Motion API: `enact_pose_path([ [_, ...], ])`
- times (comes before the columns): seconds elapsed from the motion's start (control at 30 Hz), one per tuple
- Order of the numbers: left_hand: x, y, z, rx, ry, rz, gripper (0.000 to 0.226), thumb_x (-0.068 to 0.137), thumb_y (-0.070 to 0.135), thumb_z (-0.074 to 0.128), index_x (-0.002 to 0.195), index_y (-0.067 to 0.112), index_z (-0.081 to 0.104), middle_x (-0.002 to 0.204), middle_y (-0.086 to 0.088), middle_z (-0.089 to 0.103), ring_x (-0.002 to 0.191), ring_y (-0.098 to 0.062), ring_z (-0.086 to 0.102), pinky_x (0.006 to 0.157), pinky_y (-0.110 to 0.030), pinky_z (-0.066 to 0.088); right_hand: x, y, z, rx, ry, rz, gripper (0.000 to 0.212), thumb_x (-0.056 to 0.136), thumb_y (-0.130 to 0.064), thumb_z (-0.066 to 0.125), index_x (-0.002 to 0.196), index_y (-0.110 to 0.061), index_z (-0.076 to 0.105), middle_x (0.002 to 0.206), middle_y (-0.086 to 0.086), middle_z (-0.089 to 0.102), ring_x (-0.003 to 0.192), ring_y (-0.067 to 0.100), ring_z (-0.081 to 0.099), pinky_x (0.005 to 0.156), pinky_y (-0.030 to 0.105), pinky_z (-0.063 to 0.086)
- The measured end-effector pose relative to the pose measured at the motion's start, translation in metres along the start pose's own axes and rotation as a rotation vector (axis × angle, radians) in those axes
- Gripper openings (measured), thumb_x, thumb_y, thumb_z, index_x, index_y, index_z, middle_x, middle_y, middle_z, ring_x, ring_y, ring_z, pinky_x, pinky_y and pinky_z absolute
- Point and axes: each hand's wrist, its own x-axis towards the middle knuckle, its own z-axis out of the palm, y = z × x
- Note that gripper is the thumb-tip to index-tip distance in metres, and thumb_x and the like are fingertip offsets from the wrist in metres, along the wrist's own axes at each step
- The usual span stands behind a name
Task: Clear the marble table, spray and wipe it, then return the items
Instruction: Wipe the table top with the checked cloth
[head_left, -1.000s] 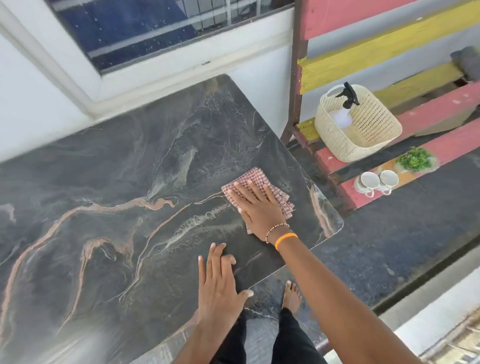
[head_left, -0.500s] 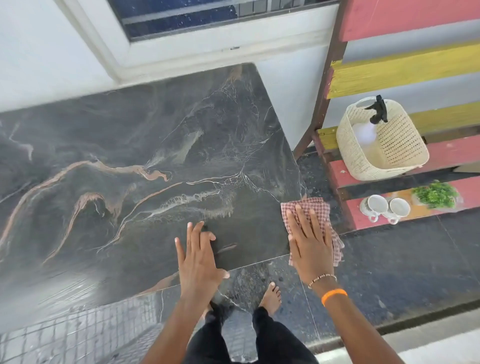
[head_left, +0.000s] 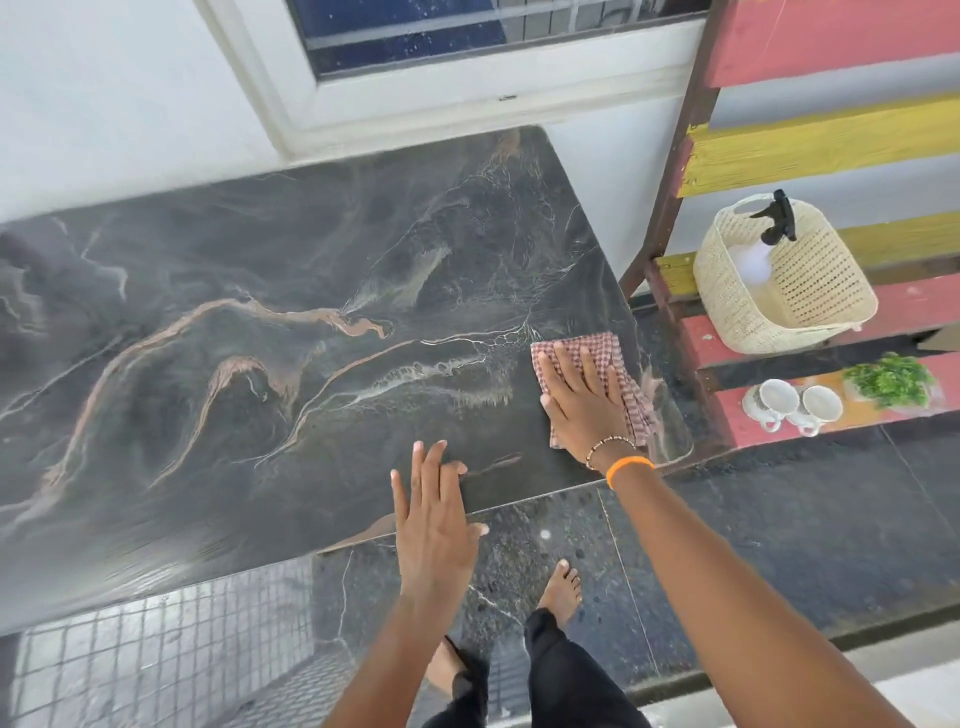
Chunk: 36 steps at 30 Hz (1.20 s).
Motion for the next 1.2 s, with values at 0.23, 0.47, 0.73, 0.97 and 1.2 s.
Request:
enact_pose_path([
  [0.23, -0.074, -0.076, -0.003, 0.004, 0.051, -0.194, 0.069, 0.078, 0.022, 0.066, 0.138, 0.018, 0.033, 0.147, -0.001, 0.032, 0.141, -0.022, 0.022, 0.119, -0.041, 0.007, -0.012, -0.159, 0.043, 0.015, -0.033, -0.260, 0.057, 0.097, -0.031, 0.028, 0.147, -0.030, 0.001, 0.159, -0.005, -0.005, 0.146, 0.026, -0.008, 0.116, 0.050, -0.006],
  [0.47, -0.116, -0.127, -0.001, 0.093, -0.114, -0.249, 0.076, 0.089, 0.028, 0.051, 0.147, 0.012, 0.004, 0.157, -0.008, -0.005, 0.144, -0.025, -0.013, 0.116, -0.040, -0.011, -0.065, -0.269, 0.085, -0.078, -0.118, -0.651, 0.056, 0.095, -0.025, 0.033, 0.147, -0.032, 0.011, 0.159, -0.008, 0.005, 0.146, 0.023, -0.001, 0.116, 0.048, -0.007],
  [0.73, -0.118, -0.110, 0.003, 0.119, -0.058, 0.016, 0.075, 0.062, 0.018, 0.081, 0.130, 0.014, 0.051, 0.150, -0.014, 0.030, 0.140, -0.032, 0.020, 0.112, -0.046, 0.018, -0.083, -0.195, 0.070, -0.134, -0.031, -0.593, 0.057, 0.096, -0.026, 0.030, 0.147, -0.036, 0.007, 0.157, -0.014, 0.005, 0.146, 0.018, 0.003, 0.117, 0.044, -0.001],
  [0.97, -0.094, -0.089, 0.010, 0.134, -0.082, 0.130, 0.093, 0.073, 0.015, 0.070, 0.146, 0.014, 0.014, 0.155, -0.009, 0.008, 0.142, -0.029, 0.003, 0.113, -0.047, 0.007, -0.079, -0.101, 0.051, -0.127, 0.047, -0.279, 0.056, 0.096, -0.029, 0.028, 0.147, -0.038, 0.004, 0.156, -0.017, 0.001, 0.146, 0.016, 0.002, 0.118, 0.041, -0.002],
  [1.2, -0.082, -0.046, 0.023, 0.136, -0.165, 0.182, 0.088, 0.094, 0.030, 0.042, 0.130, 0.020, -0.038, 0.142, 0.003, -0.036, 0.128, -0.023, -0.039, 0.109, -0.041, -0.023, -0.076, -0.015, 0.030, -0.103, 0.072, -0.065, 0.055, 0.097, -0.029, 0.025, 0.146, -0.037, 0.001, 0.157, -0.016, -0.002, 0.146, 0.015, -0.002, 0.117, 0.041, -0.004],
])
